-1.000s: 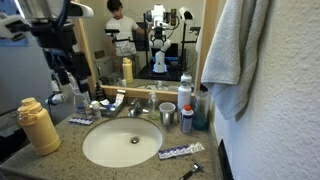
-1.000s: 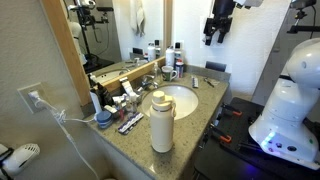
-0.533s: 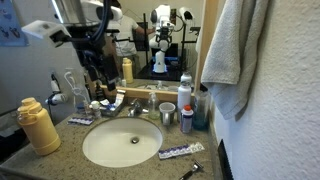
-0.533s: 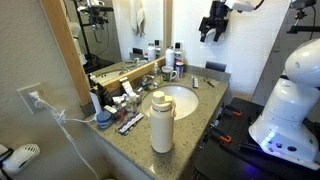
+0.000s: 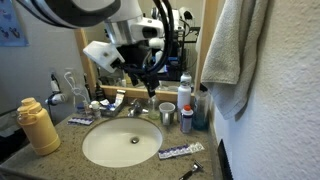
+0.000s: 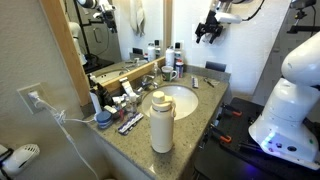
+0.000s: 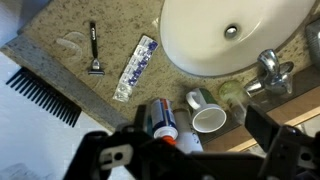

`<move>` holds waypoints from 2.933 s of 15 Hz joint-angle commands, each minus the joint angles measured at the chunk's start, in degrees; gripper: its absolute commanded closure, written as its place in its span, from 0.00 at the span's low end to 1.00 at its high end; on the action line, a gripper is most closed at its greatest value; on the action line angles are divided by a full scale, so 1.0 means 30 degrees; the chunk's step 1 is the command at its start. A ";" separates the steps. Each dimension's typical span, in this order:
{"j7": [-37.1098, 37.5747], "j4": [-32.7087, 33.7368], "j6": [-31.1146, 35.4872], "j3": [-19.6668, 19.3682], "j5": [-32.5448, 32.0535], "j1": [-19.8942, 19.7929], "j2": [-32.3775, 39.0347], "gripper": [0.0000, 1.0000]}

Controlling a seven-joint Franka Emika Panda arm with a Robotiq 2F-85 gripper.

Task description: Move the shaving stick to the left side of the sink counter

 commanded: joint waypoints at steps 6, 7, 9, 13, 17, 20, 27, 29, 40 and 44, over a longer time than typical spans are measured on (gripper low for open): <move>0.0041 0.0062 0.3093 -0.0712 -0.0636 -0.1283 0.3550 0.00; 0.0280 -0.0076 0.3431 -0.0686 -0.0981 -0.1524 0.3802 0.00; 0.0279 -0.0300 0.4018 -0.0854 -0.1294 -0.1812 0.4301 0.00; 0.0249 -0.0685 0.5429 -0.1152 -0.2154 -0.2309 0.5612 0.00; -0.0032 -0.1407 0.8548 -0.1621 -0.2444 -0.2467 0.7168 0.00; 0.0019 -0.2047 1.1798 -0.1977 -0.2439 -0.2536 0.8718 0.00; 0.0073 -0.2253 1.4296 -0.2930 -0.2118 -0.2644 1.1901 0.00; -0.0749 -0.2296 1.4044 -0.3125 -0.1058 -0.2110 1.2296 0.00; -0.1427 -0.1844 1.4442 -0.1460 -0.0415 -0.3414 1.4412 0.00; -0.1596 -0.1595 1.5395 -0.0216 -0.0583 -0.4694 1.5156 0.00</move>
